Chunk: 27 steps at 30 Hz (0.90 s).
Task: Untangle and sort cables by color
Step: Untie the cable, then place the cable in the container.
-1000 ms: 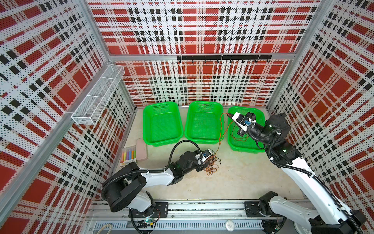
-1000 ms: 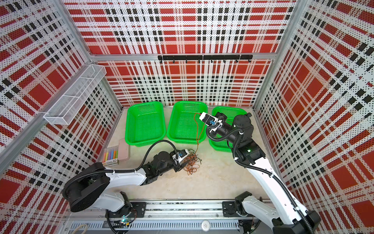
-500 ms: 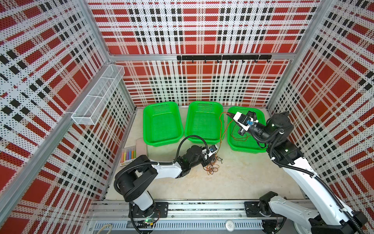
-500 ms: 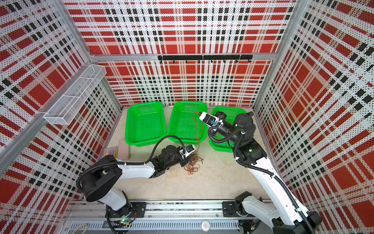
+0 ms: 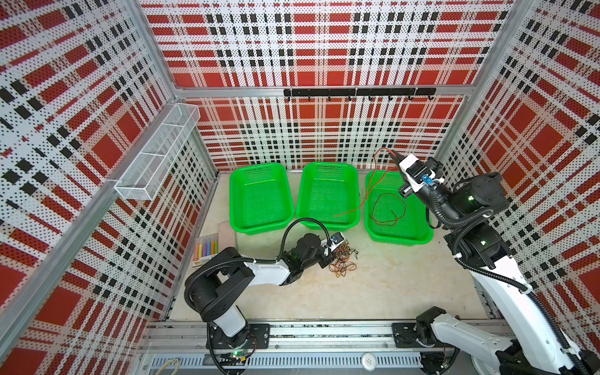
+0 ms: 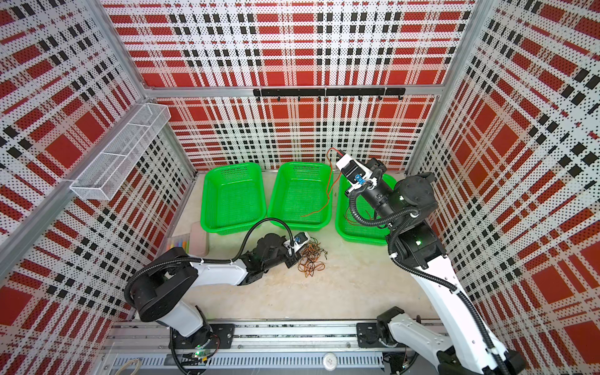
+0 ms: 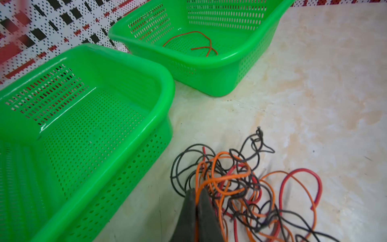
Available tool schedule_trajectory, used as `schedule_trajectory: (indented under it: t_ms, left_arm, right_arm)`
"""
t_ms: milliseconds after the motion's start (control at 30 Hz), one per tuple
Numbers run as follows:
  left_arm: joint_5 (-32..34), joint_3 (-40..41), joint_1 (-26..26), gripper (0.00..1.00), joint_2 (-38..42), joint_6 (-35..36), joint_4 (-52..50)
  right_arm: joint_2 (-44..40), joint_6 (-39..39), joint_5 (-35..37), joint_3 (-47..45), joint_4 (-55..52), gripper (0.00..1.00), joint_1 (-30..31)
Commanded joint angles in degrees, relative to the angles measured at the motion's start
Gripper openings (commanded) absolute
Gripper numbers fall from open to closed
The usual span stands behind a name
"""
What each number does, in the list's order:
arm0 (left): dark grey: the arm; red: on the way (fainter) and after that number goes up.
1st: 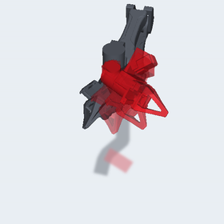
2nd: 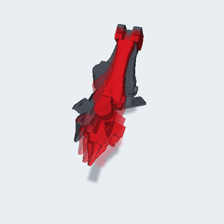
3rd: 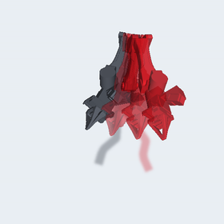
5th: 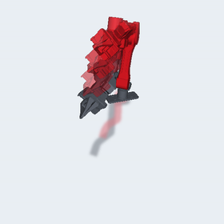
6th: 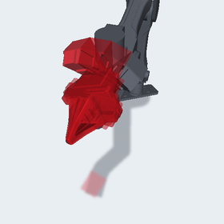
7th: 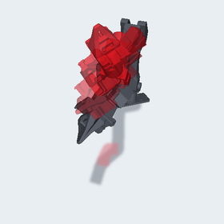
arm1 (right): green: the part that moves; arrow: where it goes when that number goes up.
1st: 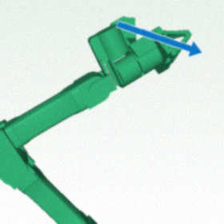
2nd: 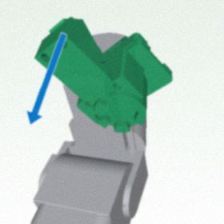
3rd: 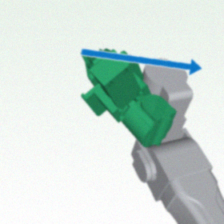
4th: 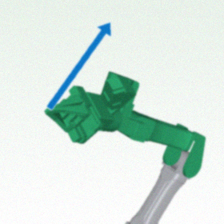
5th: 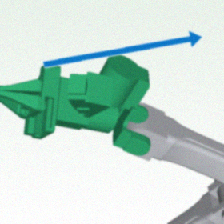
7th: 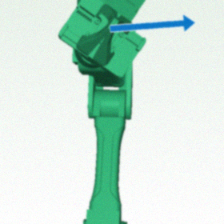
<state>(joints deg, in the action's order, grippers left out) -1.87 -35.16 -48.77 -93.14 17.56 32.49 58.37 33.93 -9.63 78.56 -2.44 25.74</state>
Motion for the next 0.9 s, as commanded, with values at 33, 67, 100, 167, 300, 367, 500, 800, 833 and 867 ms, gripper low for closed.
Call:
schedule_trajectory:
  t_ms: [33, 67, 100, 167, 300, 367, 500, 800, 833, 867]
  left_arm:
    - [1.66, 1.64, 0.34, 0.0, 1.81, -1.16, 0.14]
    - [1.87, 1.97, 0.26, 0.0, 2.26, -1.38, 0.19]
    - [2.3, 2.31, 0.26, 0.0, 2.67, -1.68, 0.2]
    - [2.78, 2.85, 0.09, 0.04, 3.81, -2.16, 0.38]
    - [4.01, 4.02, -0.68, 0.23, 6.52, -2.59, 0.47]
    - [3.89, 4.69, -1.05, 0.31, 8.09, -2.86, 0.59]
    - [5.24, 6.26, -1.93, 0.54, 11.56, -3.39, 1.42]
    - [10.4, 9.95, -3.07, 0.92, 18.14, -5.46, 3.22]
    - [11.14, 10.47, -3.22, 0.97, 18.96, -5.3, 3.35]
    - [11.63, 10.97, -3.43, 0.98, 19.65, -5.11, 3.34]
  right_arm:
    - [1.63, 2.52, 5.86, 4.07, -1.05, 0.0, 0.36]
    - [2.08, 2.77, 6.3, 4.76, -1.98, 0.0, 0.29]
    - [2.54, 3.1, 6.81, 5.1, -2.81, 0.0, 0.29]
    - [2.86, 3.24, 7.62, 4.87, -3.09, 0.0, 0.24]
    - [3.39, 3.57, 10.11, 4.19, -3.44, 0.0, 0.22]
    - [3.83, 4.39, 12.13, 3.76, -3.48, 0.0, 0.23]
    - [4.65, 5.27, 16.39, 2.78, -2.91, 0.0, -0.15]
    - [7.6, 5.47, 22.62, 4.29, 0.47, 0.0, -4.34]
    - [8.09, 5.41, 23.54, 4.32, 1.13, 0.0, -5.46]
    - [8.8, 5.44, 24.47, 4.33, 1.83, 0.0, -6.46]
